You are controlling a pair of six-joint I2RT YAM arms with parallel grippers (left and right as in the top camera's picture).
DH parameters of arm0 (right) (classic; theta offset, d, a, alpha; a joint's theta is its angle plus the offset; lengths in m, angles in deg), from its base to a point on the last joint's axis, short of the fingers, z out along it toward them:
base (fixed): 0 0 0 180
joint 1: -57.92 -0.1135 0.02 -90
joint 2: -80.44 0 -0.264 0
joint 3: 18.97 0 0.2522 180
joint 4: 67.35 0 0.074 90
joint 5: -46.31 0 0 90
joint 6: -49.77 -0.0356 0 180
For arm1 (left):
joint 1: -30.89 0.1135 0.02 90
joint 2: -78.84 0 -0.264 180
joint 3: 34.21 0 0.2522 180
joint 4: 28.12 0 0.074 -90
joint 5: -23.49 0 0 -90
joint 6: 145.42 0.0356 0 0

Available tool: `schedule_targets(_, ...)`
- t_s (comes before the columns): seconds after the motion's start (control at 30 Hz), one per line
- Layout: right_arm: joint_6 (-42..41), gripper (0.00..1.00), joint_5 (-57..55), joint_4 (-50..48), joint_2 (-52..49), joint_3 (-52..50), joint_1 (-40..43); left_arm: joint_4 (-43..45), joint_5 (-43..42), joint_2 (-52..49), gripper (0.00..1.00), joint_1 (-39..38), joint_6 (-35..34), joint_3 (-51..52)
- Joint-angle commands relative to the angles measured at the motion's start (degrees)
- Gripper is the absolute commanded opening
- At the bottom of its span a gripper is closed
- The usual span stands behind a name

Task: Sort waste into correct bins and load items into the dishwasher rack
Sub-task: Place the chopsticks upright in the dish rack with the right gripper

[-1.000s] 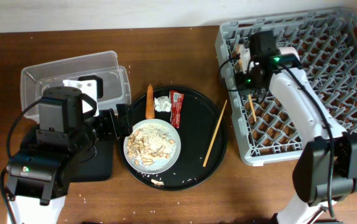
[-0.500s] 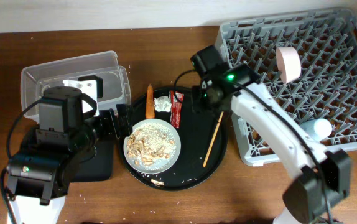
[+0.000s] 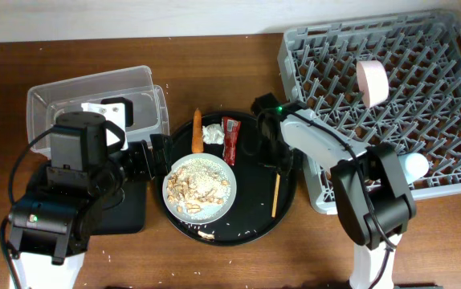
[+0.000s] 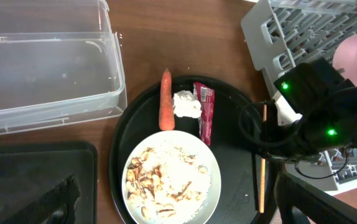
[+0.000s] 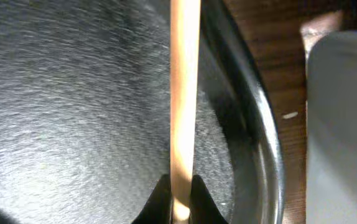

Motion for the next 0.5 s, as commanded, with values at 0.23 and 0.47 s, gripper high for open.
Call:
schedule_targets(0.23,51.1,0.04,-1.5,-0.1,12.9,20.1,12.3,0.1,0.4,0.0,0.99,0.1,-0.3,0.1)
schedule_targets(0.47,45.2,0.43,-1.2,-1.4,5.2,19.9,14.3,0.1,0.4,0.0,0.99,0.1,-0.3,0.1)
